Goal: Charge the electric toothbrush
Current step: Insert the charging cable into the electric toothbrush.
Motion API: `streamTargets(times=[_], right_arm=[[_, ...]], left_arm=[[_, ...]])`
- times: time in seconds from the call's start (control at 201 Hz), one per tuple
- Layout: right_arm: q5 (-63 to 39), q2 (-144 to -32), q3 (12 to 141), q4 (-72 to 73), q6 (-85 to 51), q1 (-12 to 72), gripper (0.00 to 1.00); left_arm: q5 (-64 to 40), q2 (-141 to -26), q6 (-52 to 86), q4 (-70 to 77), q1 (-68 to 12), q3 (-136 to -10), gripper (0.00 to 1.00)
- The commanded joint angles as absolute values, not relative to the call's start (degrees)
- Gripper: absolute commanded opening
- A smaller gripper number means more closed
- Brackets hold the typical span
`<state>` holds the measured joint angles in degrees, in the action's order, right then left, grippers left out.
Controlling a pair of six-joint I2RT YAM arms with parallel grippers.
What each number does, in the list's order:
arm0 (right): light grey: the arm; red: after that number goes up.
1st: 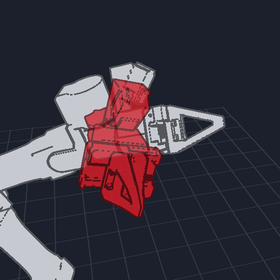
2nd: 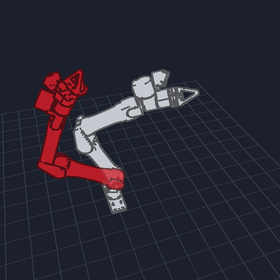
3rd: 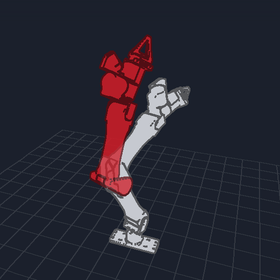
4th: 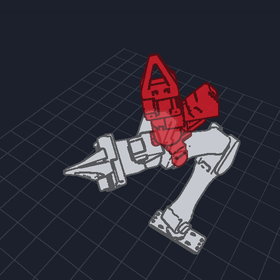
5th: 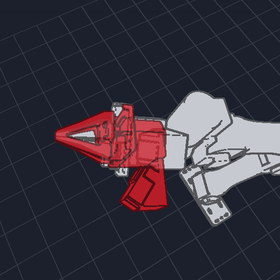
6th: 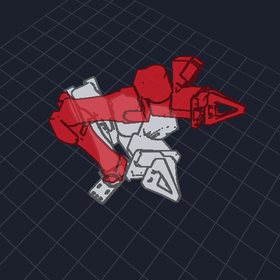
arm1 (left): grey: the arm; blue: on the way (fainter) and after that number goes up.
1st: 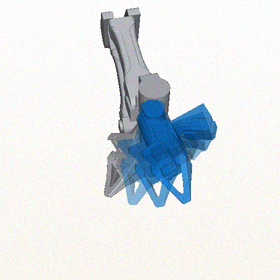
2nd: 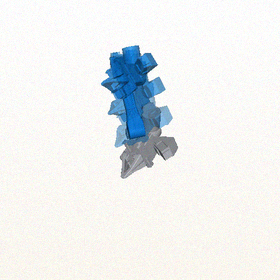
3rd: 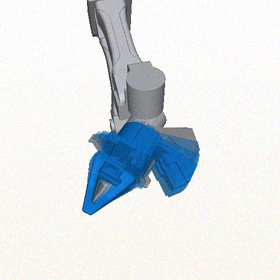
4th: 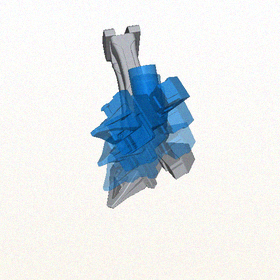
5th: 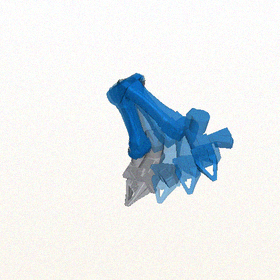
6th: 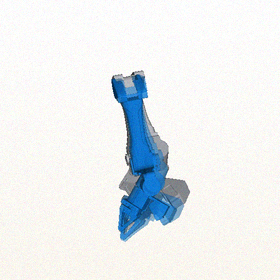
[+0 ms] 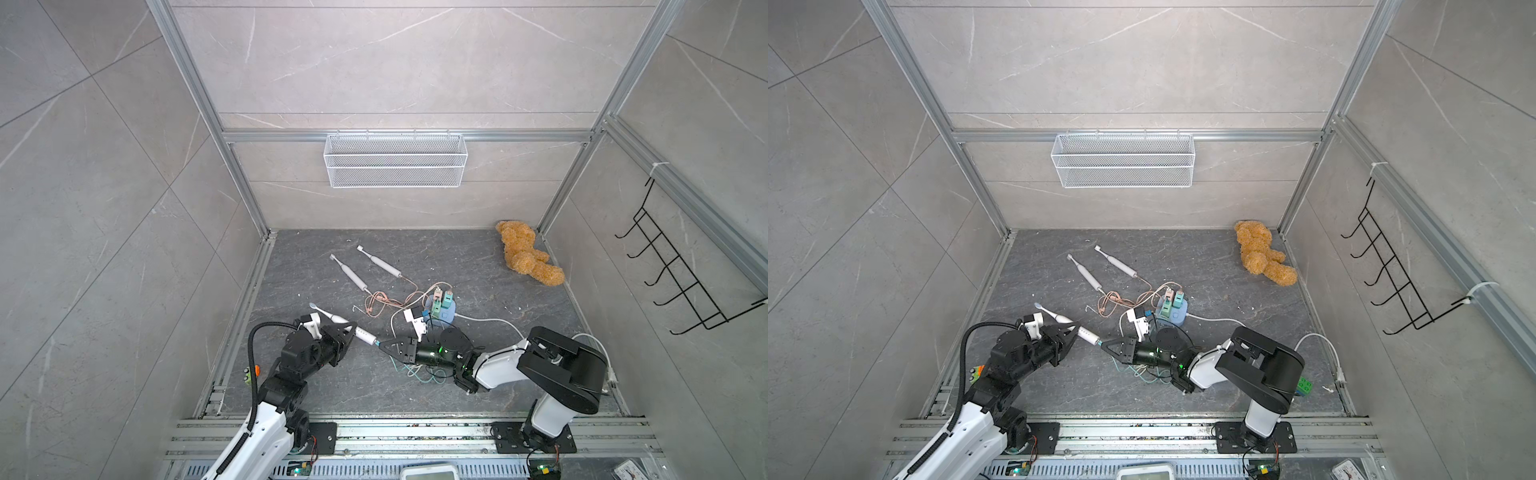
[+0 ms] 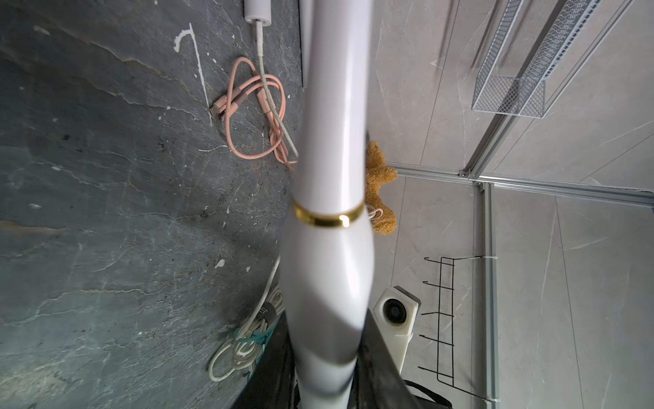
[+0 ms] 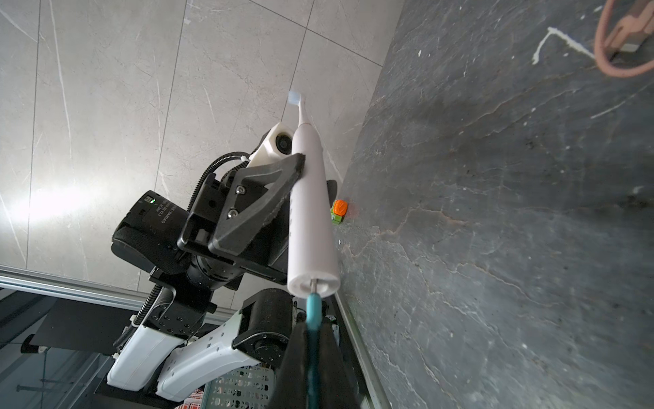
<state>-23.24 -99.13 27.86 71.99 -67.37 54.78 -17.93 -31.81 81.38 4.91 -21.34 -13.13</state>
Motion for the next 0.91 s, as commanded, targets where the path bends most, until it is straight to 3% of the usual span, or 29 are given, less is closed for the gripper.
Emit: streamTargets(times=[0.0, 0.906], right_arm=[[-22.4, -100.5, 30.3, 75.4, -68.4, 55.0, 0.00], [-21.8, -102.1, 30.9, 76.8, -70.6, 55.5, 0.00]], left_arm=[[-22.4, -31.0, 81.5, 8.3, -22.0, -13.5, 0.00], [-21.5, -30.0, 82.8, 10.3, -22.0, -13.1, 0.00]])
